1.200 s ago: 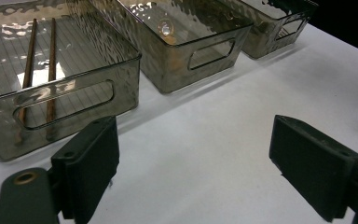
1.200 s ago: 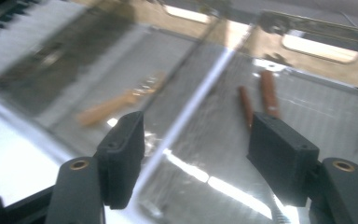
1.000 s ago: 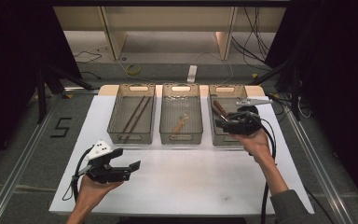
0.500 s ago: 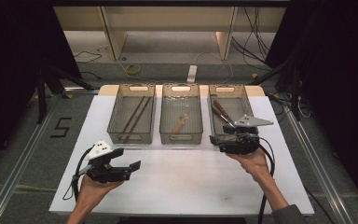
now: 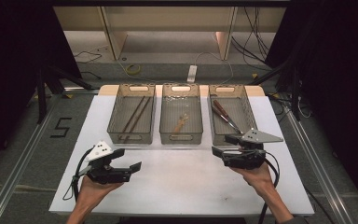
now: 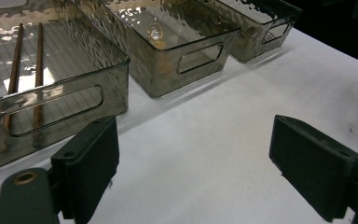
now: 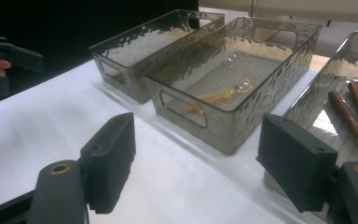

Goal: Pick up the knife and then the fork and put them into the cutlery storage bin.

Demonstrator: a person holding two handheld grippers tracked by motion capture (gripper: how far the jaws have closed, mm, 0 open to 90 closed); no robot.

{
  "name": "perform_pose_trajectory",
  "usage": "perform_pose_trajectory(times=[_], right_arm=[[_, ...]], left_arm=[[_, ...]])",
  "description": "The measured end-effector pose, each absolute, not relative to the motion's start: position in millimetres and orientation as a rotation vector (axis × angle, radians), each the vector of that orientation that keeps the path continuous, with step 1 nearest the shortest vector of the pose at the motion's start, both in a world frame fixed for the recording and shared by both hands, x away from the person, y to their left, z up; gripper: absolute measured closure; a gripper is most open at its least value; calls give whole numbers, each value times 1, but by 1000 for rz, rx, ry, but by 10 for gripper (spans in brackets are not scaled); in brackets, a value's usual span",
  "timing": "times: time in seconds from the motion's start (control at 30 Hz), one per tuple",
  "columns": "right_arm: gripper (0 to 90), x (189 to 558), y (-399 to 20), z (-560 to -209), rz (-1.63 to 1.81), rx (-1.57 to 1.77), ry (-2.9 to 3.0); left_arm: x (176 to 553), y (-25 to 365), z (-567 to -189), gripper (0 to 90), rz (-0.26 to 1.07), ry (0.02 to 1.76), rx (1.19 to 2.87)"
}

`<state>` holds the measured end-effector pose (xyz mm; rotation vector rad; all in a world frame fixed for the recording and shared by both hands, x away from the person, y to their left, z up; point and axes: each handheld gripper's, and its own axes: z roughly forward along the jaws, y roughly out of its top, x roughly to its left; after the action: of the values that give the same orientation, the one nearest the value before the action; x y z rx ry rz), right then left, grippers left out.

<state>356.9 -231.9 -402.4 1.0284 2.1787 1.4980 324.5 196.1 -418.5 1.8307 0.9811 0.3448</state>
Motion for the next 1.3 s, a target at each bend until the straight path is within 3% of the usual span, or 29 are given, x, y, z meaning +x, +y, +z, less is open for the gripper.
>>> perform_pose_trajectory(times=[0.5,1.3], right_arm=[[207,321,-242,-417,1538,1052,2156],[178,303,-256,-434,1522,1114,2135]], left_arm=[[323,195,-420,154,318,950,1821],[323,196,-419,153,272,955,1777]])
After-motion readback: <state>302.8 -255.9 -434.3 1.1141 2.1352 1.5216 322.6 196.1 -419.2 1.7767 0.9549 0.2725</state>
